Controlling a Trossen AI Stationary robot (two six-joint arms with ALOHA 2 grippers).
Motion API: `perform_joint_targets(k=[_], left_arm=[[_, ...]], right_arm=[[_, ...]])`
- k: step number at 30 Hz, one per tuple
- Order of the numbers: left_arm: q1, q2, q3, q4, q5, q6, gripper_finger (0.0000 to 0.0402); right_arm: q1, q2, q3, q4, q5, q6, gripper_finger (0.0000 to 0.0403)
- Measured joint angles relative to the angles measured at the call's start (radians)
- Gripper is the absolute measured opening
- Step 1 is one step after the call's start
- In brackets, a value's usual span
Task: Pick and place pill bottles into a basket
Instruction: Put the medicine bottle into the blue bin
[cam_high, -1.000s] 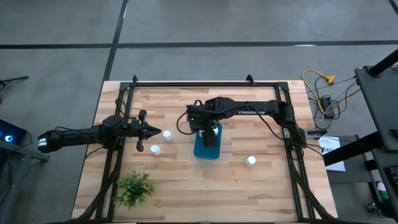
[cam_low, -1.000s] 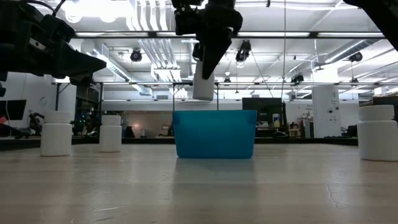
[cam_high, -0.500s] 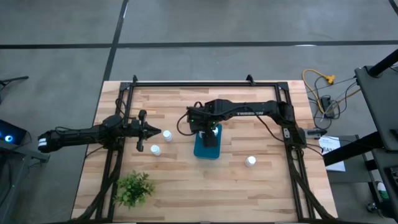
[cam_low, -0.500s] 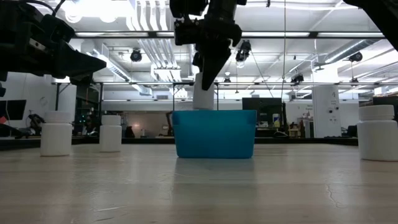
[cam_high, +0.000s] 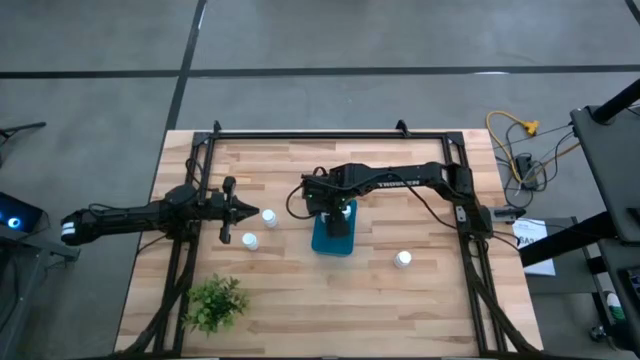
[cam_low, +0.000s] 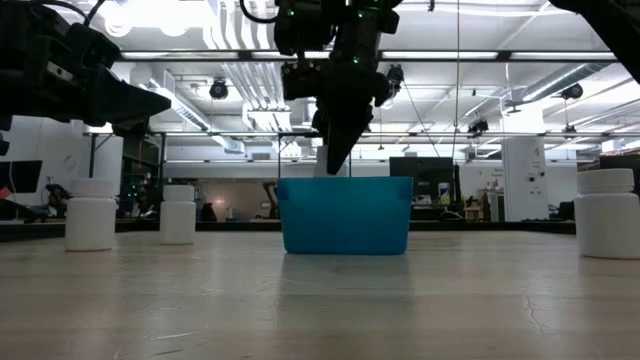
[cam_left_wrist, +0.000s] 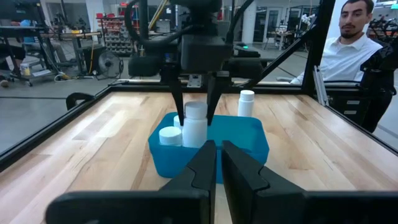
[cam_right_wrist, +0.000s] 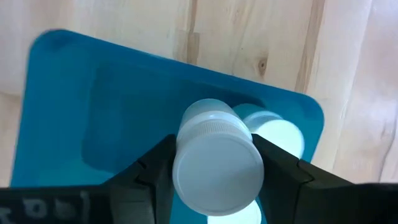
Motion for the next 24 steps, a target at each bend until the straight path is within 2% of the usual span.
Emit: perform_joint_targets(k=[24], left_arm=[[0.0,0.0,0.0,0.0,0.0,0.0,0.0008]], right_arm=[[0.0,0.0,-0.072,0.099,-0.026,0.006,0.016]])
